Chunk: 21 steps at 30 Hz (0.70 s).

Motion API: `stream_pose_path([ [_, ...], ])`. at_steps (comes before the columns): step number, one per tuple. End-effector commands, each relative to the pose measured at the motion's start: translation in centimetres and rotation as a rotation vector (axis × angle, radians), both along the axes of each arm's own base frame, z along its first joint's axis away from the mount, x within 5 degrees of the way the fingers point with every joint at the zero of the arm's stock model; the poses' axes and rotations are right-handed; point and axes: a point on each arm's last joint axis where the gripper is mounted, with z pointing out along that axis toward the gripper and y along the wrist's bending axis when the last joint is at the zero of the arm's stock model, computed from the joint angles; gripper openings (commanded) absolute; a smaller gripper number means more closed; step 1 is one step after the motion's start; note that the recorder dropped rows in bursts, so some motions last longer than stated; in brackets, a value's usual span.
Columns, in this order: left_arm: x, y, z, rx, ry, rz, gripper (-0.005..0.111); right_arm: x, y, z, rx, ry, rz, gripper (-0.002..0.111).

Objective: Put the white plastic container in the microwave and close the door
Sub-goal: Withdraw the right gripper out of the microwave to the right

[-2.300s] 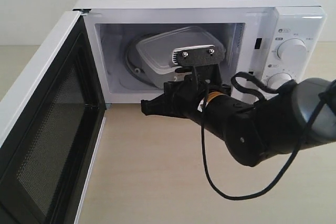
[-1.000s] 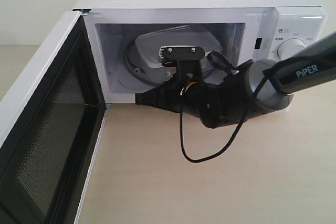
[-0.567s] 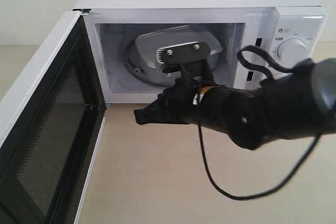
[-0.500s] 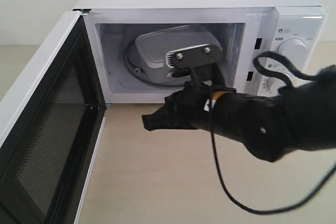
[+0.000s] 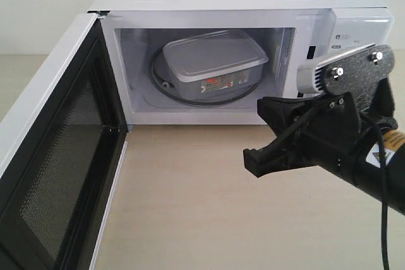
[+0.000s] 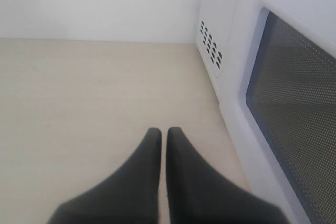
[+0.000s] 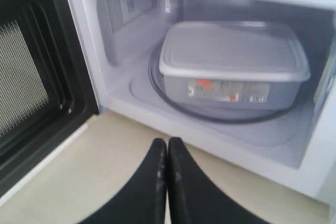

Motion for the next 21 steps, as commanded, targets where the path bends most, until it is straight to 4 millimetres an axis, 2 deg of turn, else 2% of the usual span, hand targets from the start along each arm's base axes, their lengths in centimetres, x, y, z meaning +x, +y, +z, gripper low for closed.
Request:
stream_pose_path([
  [1, 0.0, 0.0, -0.1, 0.002, 0.0, 0.003, 0.004, -0.3, -0.3, 0.4, 0.004, -0.025, 0.004, 0.0],
  [7, 0.0, 0.0, 0.0, 0.001, -0.011, 0.004, 0.004, -0.4, -0.3, 0.4, -0.007, -0.022, 0.008, 0.0],
  [10, 0.1, 0.1, 0.7, 0.028, -0.095, 0.009, 0.004, -0.4, -0.3, 0.4, -0.007, -0.022, 0.008, 0.0],
  [16, -0.2, 0.5, 4.7, 0.034, -0.533, 0.059, 0.004, -0.3, -0.3, 0.4, -0.011, -0.034, 0.008, 0.0],
  [18, -0.4, 0.6, 5.3, 0.021, -0.588, 0.066, 0.004, -0.3, -0.3, 0.5, -0.008, -0.04, 0.007, 0.0],
  [21, -0.8, 0.5, 7.2, 0.019, -0.596, 0.06, 0.004, -0.3, -0.3, 0.6, -0.006, -0.054, 0.004, 0.0],
])
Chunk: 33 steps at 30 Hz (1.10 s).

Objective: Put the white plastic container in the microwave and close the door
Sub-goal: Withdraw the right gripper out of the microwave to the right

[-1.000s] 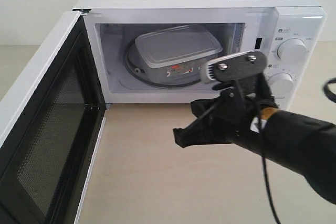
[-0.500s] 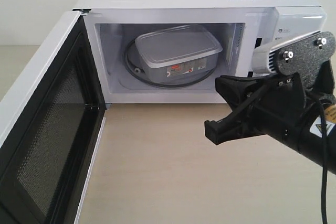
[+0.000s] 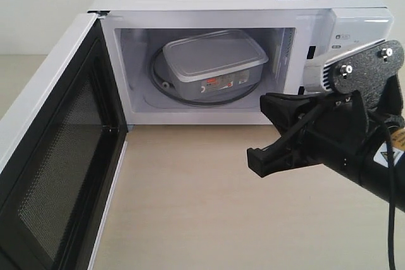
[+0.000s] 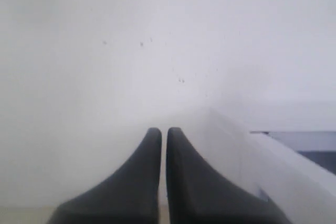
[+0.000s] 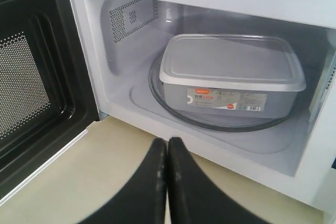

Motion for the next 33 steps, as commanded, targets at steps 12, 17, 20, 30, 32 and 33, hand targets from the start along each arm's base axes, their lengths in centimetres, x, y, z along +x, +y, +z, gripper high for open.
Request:
stream_pose_path([
  [12, -0.2, -0.2, 11.2, 0.021, 0.007, -0.012, 0.004, 0.4, -0.5, 1.3, 0.035, -0.146, -0.062, 0.0],
  [17, -0.3, -0.1, 12.1, 0.015, -0.069, -0.004, 0.004, -0.3, -3.3, 1.3, 0.066, -0.166, -0.244, 0.0],
  [20, -0.3, -0.1, 12.1, 0.013, -0.068, -0.005, 0.004, -2.6, -6.1, 2.4, 0.092, -0.232, -0.292, 0.0],
  [30, 2.3, -0.4, 10.0, 0.009, 0.223, -0.03, 0.004, -6.8, -13.5, 7.5, 0.074, -0.22, -0.644, 0.0],
  [32, 3.4, -0.5, 9.5, 0.016, 0.375, -0.042, 0.004, -6.8, -13.6, 8.0, 0.077, -0.226, -0.644, 0.0],
  [33, 3.8, -0.6, 9.6, 0.01, 0.433, -0.049, 0.004, -6.9, -13.7, 8.1, 0.076, -0.226, -0.648, 0.0],
])
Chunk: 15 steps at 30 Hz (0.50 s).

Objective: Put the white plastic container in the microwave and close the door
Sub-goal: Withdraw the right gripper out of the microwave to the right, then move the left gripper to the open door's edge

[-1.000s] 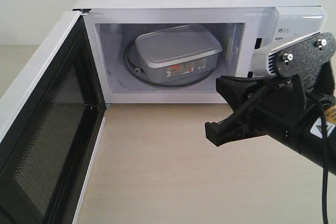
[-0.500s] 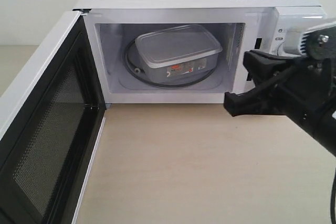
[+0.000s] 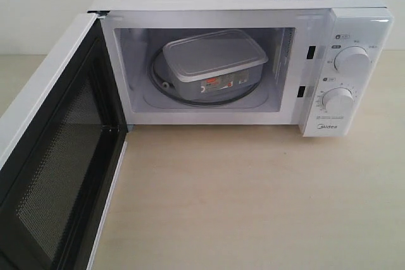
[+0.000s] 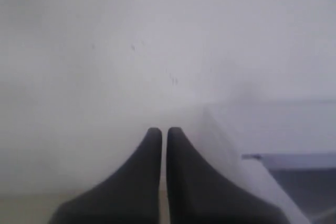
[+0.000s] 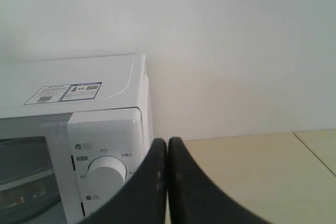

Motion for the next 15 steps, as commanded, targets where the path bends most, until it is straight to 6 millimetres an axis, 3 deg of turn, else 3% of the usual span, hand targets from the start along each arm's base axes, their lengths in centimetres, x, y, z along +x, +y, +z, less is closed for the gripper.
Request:
stream_pose_path([
  [1, 2.1, -0.4, -0.5, -0.024, 0.307, -0.028, 0.004, -0.2, -0.3, 0.9, -0.011, 0.005, -0.016, 0.0],
  [10, 2.7, -1.7, 3.4, 0.057, 0.78, -0.196, 0.004, -0.3, -0.4, -0.2, -0.03, 0.134, -0.022, 0.0],
  [15, 3.8, -2.4, 3.1, 0.07, 1.008, -0.294, 0.004, -0.3, -0.3, -0.3, -0.028, 0.135, -0.014, 0.0],
])
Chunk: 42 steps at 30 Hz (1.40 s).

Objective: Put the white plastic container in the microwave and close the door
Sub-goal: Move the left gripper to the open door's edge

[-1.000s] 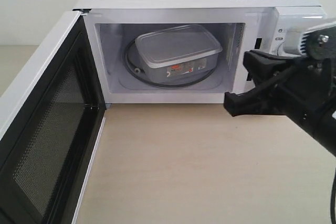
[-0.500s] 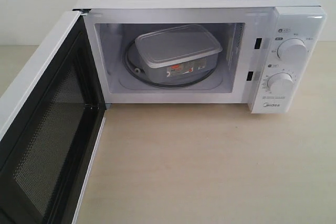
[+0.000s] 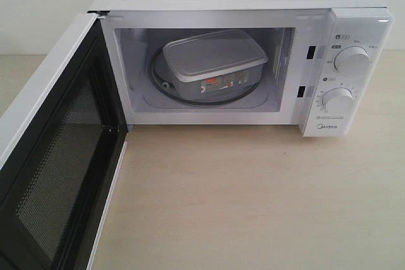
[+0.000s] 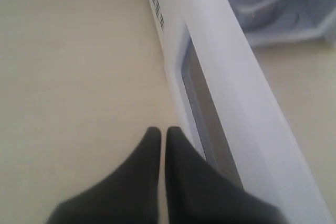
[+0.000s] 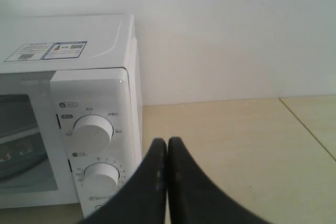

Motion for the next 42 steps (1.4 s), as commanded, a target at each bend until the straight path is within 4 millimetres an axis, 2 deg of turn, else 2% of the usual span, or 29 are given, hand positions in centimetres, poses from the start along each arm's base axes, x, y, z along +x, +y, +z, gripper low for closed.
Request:
stream_pose_path([
  [1, 1.1, -0.6, -0.5, -0.017, 0.165, -0.067, 0.004, 0.0, 0.0, 0.2, -0.001, -0.003, 0.006, 0.0],
  [8, 3.6, -1.8, -1.5, -0.102, 0.249, -0.173, 0.004, 0.0, 0.6, 0.3, 0.006, -0.009, 0.068, 0.0],
  [17, 7.0, -2.2, -3.8, -0.118, 0.393, -0.183, 0.004, 0.0, 0.6, 0.3, 0.006, -0.009, 0.068, 0.0],
  [20, 7.7, -2.7, -4.1, -0.155, 0.402, -0.241, 0.004, 0.0, 0.6, 0.3, 0.006, -0.009, 0.068, 0.0],
  [25, 8.5, -3.8, -4.2, -0.252, 0.383, -0.344, 0.004, 0.0, 0.6, 0.3, 0.006, -0.01, 0.07, 0.0],
  [31, 8.8, -5.5, -5.0, -0.252, 0.434, -0.423, 0.004, 0.0, 1.0, 0.4, 0.007, -0.018, 0.114, 0.0],
  [42, 11.5, -9.6, -6.9, -0.259, 0.359, -0.452, 0.004, 0.0, 1.0, 0.4, 0.007, -0.018, 0.117, 0.0],
])
